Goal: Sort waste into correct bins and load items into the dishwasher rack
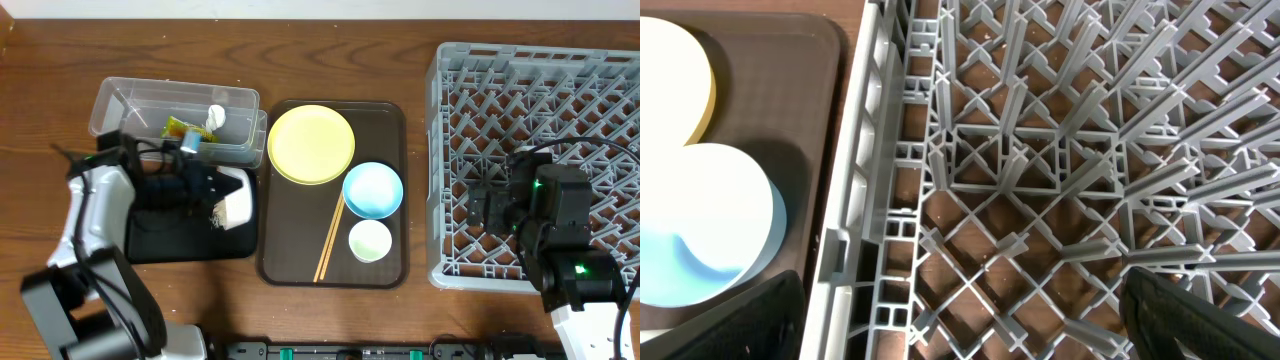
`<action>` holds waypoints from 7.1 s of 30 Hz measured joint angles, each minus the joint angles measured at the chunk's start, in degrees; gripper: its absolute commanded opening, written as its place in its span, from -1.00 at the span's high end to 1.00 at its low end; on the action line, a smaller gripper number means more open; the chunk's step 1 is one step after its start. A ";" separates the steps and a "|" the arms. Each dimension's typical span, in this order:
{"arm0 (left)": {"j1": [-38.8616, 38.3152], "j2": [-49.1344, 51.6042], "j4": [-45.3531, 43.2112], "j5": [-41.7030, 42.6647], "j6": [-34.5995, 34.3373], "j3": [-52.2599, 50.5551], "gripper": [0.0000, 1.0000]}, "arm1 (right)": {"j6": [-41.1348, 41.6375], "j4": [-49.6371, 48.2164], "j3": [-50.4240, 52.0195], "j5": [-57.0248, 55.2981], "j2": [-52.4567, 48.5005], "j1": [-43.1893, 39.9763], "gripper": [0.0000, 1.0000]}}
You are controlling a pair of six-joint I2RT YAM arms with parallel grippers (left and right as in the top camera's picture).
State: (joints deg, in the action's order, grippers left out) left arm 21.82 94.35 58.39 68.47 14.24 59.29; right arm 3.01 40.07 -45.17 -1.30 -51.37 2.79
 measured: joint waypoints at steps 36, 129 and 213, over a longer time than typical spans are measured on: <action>12.04 11.13 10.82 19.93 8.26 -0.44 0.88 | 0.00 0.87 0.00 0.02 0.00 0.00 -0.99; -54.03 1.70 -11.15 -54.88 -7.39 3.21 0.21 | 0.00 1.05 0.00 0.00 0.00 0.00 -0.98; -40.06 1.99 -55.84 12.76 -53.66 5.66 0.88 | -6.49 -38.91 -0.11 63.76 -20.90 4.26 -0.92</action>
State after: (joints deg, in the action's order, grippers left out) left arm -18.24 96.33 2.55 81.23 -39.42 64.95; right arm -3.49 1.17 -45.28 62.46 -72.27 7.05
